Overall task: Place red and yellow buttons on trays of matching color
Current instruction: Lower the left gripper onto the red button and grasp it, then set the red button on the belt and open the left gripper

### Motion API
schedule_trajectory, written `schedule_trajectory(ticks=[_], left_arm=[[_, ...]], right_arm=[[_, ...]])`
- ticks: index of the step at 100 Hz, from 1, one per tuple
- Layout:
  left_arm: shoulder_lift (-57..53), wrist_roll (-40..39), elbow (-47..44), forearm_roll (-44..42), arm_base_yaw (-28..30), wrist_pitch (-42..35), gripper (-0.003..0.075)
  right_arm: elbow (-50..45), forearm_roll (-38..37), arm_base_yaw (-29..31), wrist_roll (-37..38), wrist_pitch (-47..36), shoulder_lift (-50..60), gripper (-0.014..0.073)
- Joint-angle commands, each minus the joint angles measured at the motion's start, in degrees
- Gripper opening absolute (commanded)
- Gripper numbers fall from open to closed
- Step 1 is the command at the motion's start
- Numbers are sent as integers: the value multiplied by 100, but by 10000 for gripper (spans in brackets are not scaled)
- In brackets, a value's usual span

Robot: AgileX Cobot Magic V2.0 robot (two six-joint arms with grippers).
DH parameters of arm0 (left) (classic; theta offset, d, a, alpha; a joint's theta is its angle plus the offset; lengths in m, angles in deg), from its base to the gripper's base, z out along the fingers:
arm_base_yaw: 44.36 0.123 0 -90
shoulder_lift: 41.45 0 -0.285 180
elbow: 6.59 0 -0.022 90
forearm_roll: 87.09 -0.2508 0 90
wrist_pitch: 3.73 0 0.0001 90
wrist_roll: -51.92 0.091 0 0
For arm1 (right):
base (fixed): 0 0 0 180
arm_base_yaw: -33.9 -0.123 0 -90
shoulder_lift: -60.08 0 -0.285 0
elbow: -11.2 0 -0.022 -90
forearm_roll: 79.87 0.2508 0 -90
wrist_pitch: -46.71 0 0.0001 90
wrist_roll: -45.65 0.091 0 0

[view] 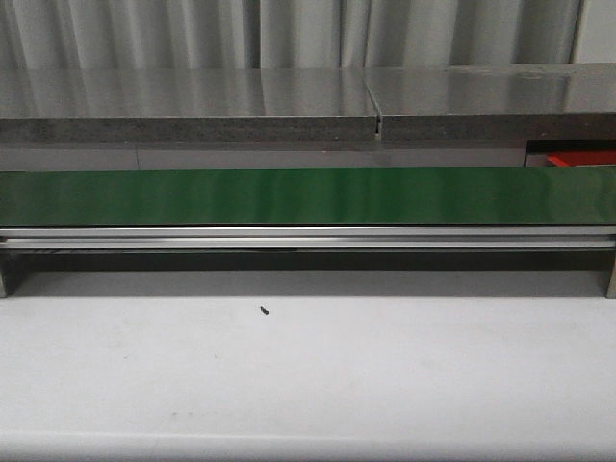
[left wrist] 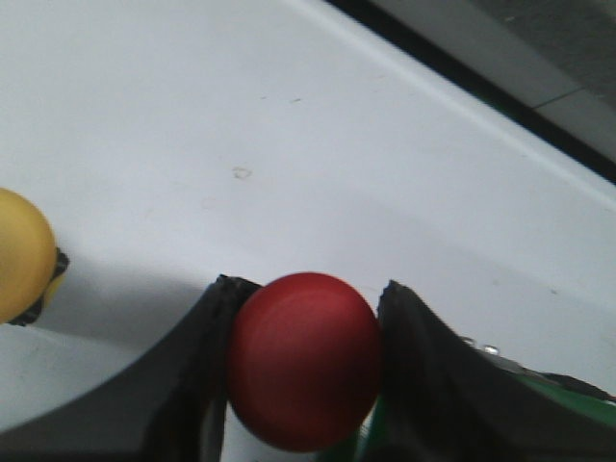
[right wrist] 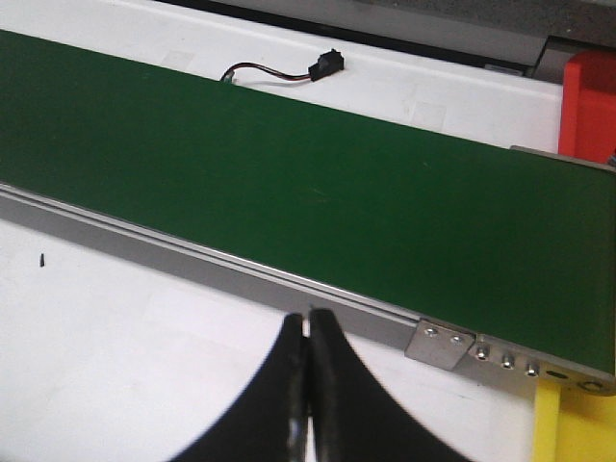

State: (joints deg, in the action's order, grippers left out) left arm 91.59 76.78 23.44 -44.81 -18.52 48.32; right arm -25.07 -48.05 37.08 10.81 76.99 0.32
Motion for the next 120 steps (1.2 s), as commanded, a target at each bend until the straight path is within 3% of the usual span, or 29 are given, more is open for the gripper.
schedule_trajectory(ticks=[1, 38, 73, 120], left_arm=[[-756, 62, 212, 316, -41, 277, -16], [-1811, 73, -134, -272, -460, 888, -19], [-1927, 173, -1173, -438, -1039, 156, -19], [-1927, 422, -1891, -452, -1136, -470, -19]], right_arm=[[139, 98, -14, -38, -289, 54, -68], [139, 98, -14, -38, -289, 54, -68], [139, 98, -14, -38, -289, 54, -68], [139, 98, -14, -38, -289, 54, -68]])
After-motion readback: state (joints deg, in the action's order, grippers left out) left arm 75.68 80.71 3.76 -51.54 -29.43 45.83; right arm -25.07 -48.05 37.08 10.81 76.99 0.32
